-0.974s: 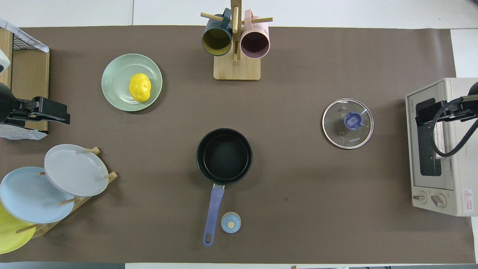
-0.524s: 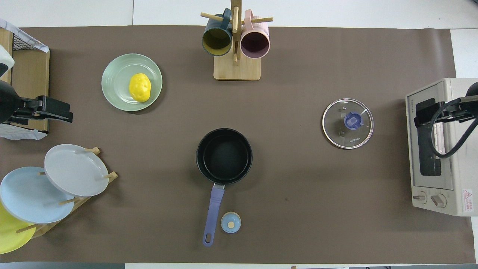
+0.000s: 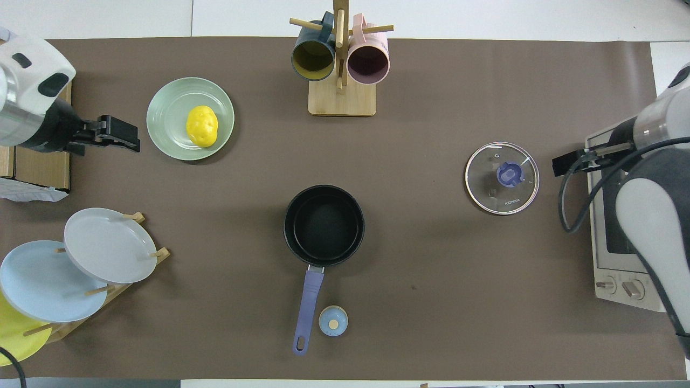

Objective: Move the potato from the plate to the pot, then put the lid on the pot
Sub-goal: 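Grasp the yellow potato with the left gripper while the right gripper reaches the lid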

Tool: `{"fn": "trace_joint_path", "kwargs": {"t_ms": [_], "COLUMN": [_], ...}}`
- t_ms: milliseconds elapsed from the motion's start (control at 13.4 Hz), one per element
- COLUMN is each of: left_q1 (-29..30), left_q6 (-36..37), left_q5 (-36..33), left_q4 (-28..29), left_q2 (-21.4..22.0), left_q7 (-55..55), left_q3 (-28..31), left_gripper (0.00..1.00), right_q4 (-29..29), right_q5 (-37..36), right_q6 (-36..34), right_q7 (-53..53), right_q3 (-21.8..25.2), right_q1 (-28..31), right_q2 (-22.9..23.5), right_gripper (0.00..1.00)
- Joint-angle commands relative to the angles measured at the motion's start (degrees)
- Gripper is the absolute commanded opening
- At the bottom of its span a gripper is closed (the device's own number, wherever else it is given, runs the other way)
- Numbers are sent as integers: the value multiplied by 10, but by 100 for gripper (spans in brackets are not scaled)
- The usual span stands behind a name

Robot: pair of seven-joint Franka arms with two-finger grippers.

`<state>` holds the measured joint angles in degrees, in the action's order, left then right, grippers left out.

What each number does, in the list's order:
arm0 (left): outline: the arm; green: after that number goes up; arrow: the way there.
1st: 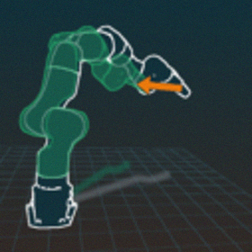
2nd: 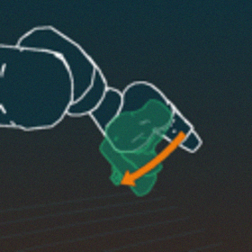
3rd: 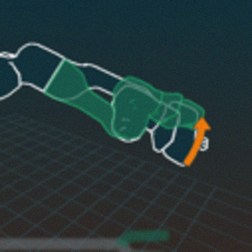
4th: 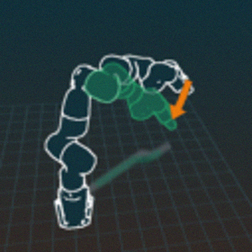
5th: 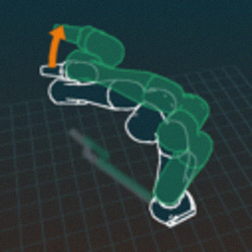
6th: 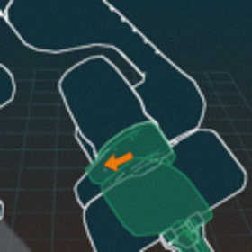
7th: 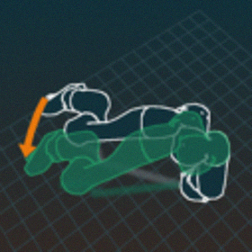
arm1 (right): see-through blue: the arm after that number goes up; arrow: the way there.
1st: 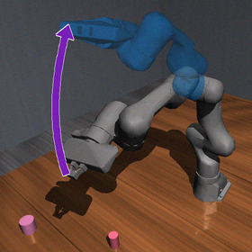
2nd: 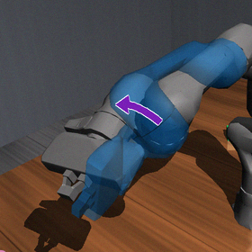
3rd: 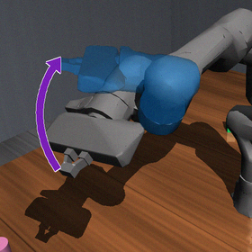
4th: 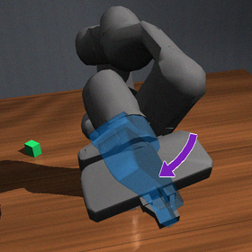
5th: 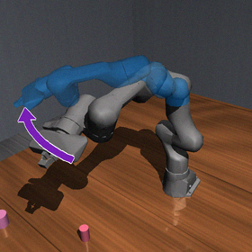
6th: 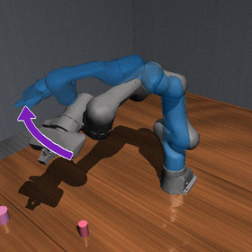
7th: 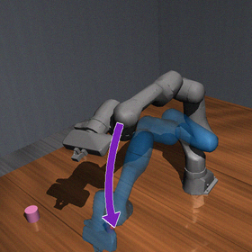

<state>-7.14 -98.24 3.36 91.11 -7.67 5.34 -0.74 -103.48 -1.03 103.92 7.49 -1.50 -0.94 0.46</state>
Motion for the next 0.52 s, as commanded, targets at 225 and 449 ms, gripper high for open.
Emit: {"fn": "trace_joint_path", "kwargs": {"t_ms": [225,449], "left_q1": [-19,-34], "left_q6": [-123,-184], "left_q5": [4,4], "left_q4": [-59,-85], "left_q2": [-170,-233], "left_q7": [5,29], "left_q3": [2,4], "left_gripper": [100,100], "right_q4": [-95,-106], "right_q5": [8,9], "right_q6": [184,244], "right_q7": [28,31], "right_q3": [-1,-1], "right_q1": [-6,-10], "right_q2": [69,100], "right_gripper": [100,100]}}
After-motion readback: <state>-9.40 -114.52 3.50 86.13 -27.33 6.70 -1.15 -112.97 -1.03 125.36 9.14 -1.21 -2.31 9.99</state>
